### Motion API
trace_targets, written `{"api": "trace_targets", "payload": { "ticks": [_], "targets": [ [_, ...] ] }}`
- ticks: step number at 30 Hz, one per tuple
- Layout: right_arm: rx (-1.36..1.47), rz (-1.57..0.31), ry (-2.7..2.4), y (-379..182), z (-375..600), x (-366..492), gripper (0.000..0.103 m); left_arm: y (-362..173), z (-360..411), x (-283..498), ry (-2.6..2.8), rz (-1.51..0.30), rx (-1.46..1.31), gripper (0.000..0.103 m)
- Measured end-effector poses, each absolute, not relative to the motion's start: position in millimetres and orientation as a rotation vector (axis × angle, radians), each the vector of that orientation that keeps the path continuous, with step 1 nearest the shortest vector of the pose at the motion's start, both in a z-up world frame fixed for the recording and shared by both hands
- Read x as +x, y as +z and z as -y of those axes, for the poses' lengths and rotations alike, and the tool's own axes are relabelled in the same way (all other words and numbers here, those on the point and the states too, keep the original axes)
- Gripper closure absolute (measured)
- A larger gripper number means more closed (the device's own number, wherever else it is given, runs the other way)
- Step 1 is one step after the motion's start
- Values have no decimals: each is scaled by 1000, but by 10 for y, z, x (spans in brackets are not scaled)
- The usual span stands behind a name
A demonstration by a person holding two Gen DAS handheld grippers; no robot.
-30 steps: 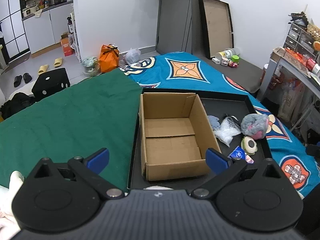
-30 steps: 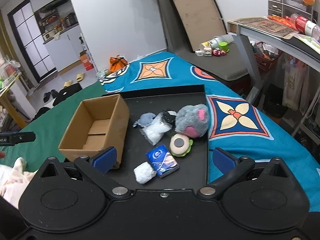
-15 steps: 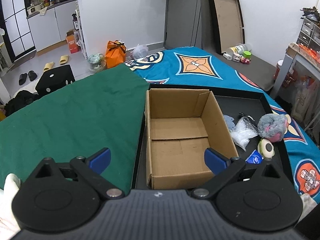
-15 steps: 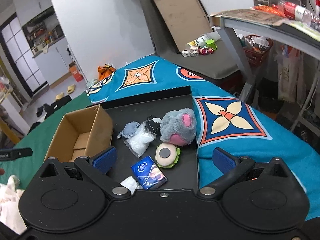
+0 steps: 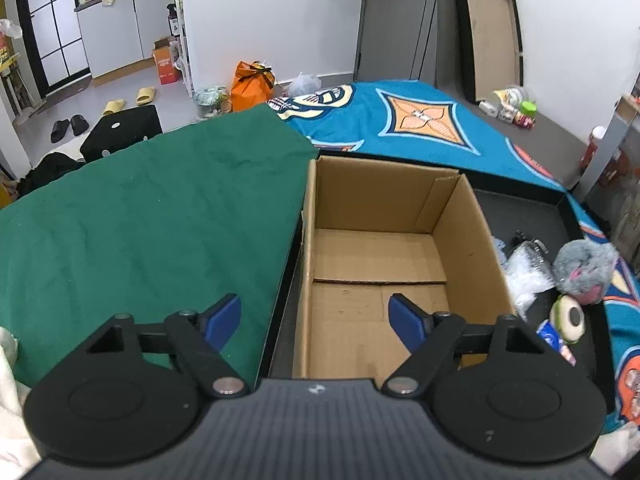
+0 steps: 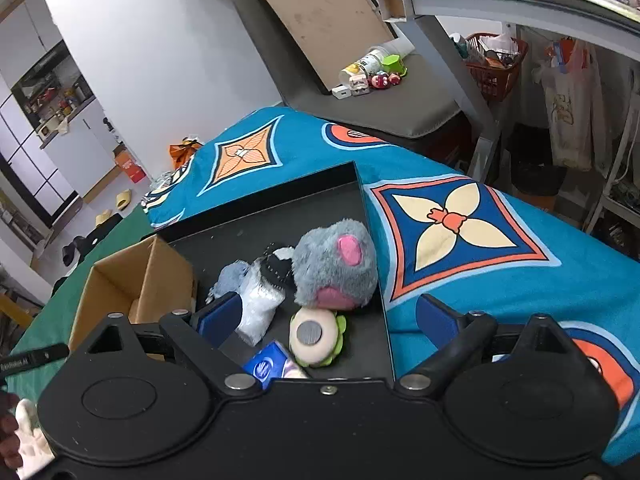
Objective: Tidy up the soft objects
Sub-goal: 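Reach the right tool to the grey plush mouse and grasp it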
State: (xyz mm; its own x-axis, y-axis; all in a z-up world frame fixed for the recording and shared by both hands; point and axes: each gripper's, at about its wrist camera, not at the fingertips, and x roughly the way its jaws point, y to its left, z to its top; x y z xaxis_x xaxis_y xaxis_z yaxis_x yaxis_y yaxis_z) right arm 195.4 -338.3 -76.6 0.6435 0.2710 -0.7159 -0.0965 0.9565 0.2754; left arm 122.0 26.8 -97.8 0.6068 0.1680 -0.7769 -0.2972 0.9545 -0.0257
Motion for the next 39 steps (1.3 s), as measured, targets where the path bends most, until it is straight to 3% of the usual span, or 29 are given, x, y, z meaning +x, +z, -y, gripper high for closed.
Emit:
{"api": "trace_targets", "payload": {
  "ticks": [20,33,36,39],
  "targets": [
    [285,-964,197,-1315,3227,2716,9,-1364,-213,1634,362,-949,-117,52],
    [295,-983,217,-1499,3162,2929,10,-1461,-150,1822,418,-981,-53,77],
    [281,-983,205,-1509,3141,2946,17,-1455,-169,1812,425,-978,-63,81],
    [260,-981,170,-1503,3161,2944,35,-1457,-195,1798,437,-972,-65,87]
  ]
}}
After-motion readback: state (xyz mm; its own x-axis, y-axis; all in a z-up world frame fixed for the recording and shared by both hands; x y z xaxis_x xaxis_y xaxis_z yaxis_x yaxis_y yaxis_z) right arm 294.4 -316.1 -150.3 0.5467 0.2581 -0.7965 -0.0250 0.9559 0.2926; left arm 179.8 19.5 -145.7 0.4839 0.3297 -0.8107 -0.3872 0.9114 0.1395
